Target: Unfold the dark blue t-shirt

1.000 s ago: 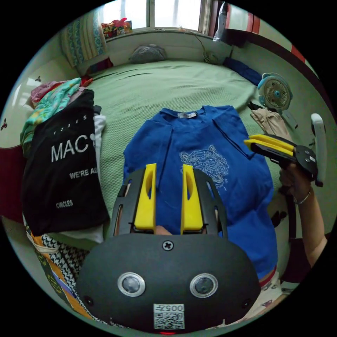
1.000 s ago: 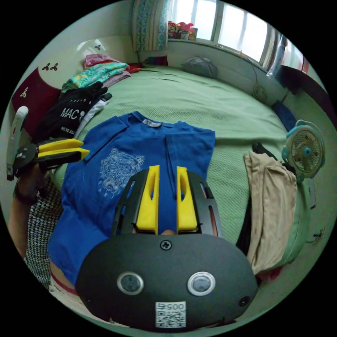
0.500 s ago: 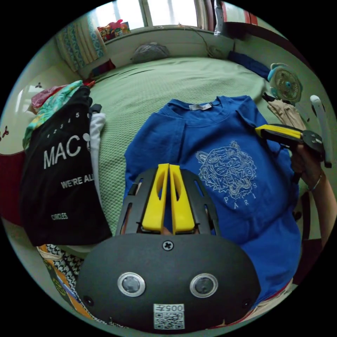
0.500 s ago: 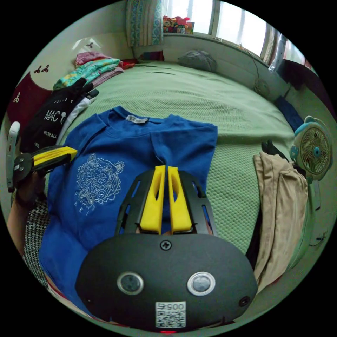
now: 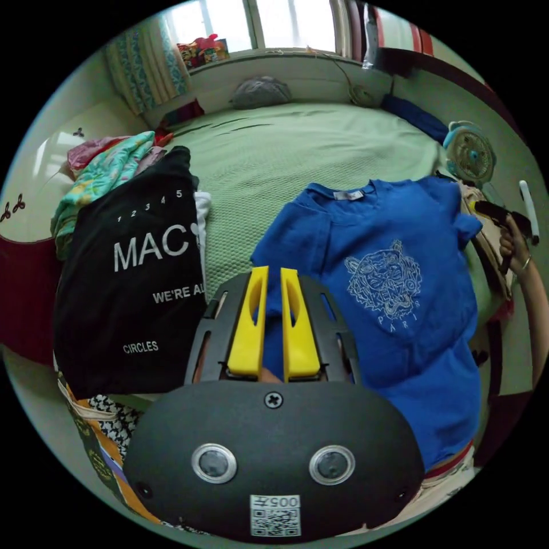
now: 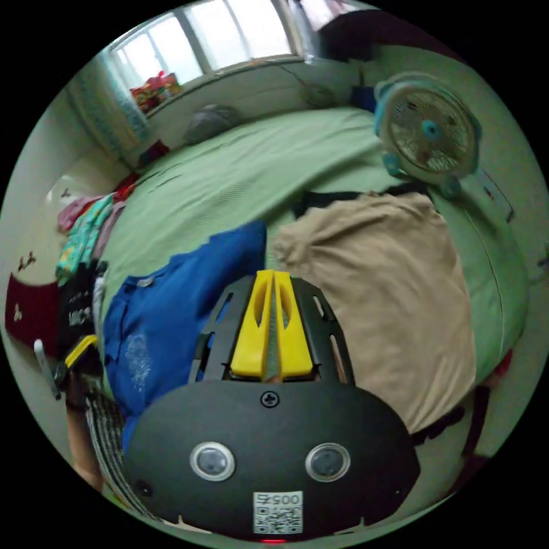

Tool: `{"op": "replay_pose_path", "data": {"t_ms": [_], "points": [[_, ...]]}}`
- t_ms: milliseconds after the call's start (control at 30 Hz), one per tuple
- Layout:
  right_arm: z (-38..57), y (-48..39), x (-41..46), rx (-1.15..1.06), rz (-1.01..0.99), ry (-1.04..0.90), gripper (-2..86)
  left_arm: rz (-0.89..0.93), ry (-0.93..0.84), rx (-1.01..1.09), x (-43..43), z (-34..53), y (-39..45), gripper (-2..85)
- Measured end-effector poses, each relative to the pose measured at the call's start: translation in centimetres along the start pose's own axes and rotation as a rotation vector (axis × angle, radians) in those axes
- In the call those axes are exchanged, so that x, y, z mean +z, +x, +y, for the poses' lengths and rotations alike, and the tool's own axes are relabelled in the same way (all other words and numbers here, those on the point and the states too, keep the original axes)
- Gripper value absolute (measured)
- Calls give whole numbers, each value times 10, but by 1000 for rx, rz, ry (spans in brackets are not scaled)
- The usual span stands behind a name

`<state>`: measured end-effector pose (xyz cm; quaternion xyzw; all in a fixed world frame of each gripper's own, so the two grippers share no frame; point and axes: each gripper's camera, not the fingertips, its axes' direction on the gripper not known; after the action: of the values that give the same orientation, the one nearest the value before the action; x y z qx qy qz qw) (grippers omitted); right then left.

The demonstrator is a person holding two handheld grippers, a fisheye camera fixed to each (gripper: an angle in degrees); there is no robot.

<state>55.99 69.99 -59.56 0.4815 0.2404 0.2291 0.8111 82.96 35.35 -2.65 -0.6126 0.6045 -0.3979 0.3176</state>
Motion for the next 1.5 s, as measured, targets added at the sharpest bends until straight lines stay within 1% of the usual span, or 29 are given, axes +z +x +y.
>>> {"op": "replay_pose_path", "data": {"t_ms": [67,167,300,400,500,600,733,800,933,1000,1100,1200,1267,1467,1500], "points": [[1,14,5,8,43,-10,-10,30,-7,7,8,-6,1,65],[9,16,4,-33,-7,15,-10,65,1,5,20,-18,1,81],[24,-11,7,-179,-61,1,-10,88,2,-36,37,-38,-4,94],[32,-29,13,-259,-105,-19,-10,80,-19,-29,50,-50,-9,93],[34,-39,22,-294,-133,-45,-10,54,-43,-40,61,-56,-18,82],[34,-44,34,-319,-113,-72,-10,125,-42,-140,62,-58,-39,54],[27,-38,39,-306,-135,-70,-10,172,-35,-178,62,-61,-63,28],[22,-33,39,-286,-137,-68,-10,112,-13,-190,55,-63,-77,21],[13,-24,38,-268,-109,-57,-10,70,53,-241,36,-66,-108,15],[10,-21,36,-266,-102,-50,-10,-2,96,-301,21,-63,-134,12],[7,-16,36,-253,-93,-46,-10,-57,101,-388,14,-56,-168,8],[6,-13,38,-240,-88,-54,-10,-65,94,-477,18,-45,-195,0],[7,-13,39,-244,-87,-60,-10,-96,82,-499,22,-40,-204,-3],[8,-17,31,-260,-87,-40,-6,-100,127,-513,13,-32,-212,7],[8,-18,30,-257,-95,-41,-2,-72,146,-474,10,-32,-208,19]]}}
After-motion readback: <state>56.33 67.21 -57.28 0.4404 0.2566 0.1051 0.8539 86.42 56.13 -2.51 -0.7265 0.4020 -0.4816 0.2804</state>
